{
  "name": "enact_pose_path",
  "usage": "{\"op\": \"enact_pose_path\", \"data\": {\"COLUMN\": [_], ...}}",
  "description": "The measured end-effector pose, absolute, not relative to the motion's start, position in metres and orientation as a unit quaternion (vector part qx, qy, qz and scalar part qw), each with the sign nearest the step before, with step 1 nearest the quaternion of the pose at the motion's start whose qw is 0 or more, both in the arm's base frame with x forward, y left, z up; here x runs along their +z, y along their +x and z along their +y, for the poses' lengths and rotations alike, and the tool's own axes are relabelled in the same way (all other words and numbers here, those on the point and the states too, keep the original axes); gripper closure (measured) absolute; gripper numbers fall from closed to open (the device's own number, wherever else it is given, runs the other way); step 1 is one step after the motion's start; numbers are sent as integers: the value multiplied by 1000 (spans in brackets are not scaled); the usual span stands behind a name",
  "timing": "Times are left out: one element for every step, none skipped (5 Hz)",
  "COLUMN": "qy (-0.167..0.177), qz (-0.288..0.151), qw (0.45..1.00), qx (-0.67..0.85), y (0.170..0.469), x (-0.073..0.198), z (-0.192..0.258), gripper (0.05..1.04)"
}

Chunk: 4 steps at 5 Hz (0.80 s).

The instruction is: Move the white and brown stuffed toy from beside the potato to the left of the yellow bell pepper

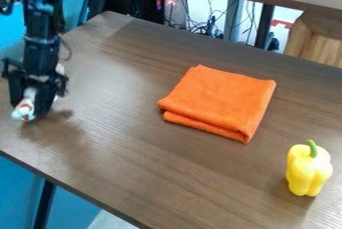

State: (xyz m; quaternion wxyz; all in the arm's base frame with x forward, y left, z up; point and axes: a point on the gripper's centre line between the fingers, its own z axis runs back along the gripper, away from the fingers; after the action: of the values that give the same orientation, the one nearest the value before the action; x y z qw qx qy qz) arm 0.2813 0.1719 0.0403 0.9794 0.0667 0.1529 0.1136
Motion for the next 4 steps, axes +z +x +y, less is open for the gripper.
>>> {"op": "enact_pose_path", "data": {"qy": [58,60,84,89], "qz": [82,47,46,61], "qw": [993,997,991,982], "qx": [60,-2,-88,-153], "y": [288,288,289,278], "x": [79,98,96,87], "z": [140,105,52,16], "gripper": [483,483,483,483]}}
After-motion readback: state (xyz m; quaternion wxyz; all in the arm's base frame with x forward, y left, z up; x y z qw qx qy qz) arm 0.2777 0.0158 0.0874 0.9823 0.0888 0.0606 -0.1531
